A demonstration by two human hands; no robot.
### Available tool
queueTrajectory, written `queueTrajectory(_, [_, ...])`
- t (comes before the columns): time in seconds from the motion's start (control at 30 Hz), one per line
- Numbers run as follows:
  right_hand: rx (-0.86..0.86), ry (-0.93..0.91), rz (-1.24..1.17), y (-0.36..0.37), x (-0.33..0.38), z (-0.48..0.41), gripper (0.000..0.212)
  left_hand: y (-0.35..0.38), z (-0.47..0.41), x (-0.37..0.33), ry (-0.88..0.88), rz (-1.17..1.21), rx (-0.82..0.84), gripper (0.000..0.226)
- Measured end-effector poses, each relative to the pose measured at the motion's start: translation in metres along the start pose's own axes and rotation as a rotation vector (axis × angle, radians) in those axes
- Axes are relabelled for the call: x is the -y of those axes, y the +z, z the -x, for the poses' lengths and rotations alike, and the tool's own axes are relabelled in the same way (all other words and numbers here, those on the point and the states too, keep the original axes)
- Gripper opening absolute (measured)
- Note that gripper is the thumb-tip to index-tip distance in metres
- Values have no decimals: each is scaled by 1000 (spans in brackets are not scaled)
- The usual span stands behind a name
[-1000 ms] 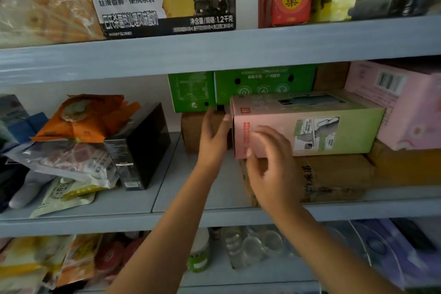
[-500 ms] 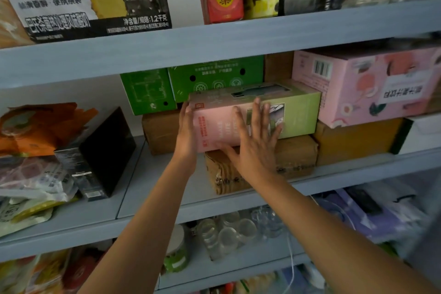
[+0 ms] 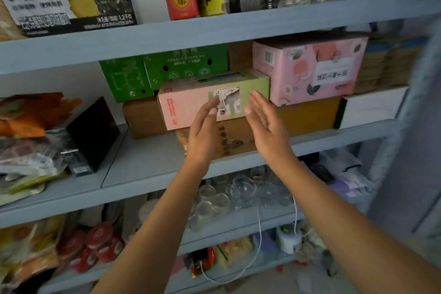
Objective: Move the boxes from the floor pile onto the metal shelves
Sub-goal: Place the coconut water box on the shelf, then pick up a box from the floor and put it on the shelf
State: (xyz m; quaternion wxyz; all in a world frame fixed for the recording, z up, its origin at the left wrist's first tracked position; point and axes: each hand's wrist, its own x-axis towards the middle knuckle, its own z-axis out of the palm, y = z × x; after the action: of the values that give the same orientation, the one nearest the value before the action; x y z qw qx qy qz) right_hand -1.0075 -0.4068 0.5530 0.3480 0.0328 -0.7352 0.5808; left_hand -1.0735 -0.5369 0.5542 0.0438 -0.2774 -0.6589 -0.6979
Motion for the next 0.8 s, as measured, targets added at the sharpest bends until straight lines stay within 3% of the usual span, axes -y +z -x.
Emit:
queueTrajectory(0.5, [-354, 314, 166, -336, 33, 286, 48, 333, 275, -23, -304, 312, 519, 33])
queueTrajectory(0.8, [-554, 665, 252, -448, 14, 480, 47, 427, 458, 16, -612, 263, 792, 40])
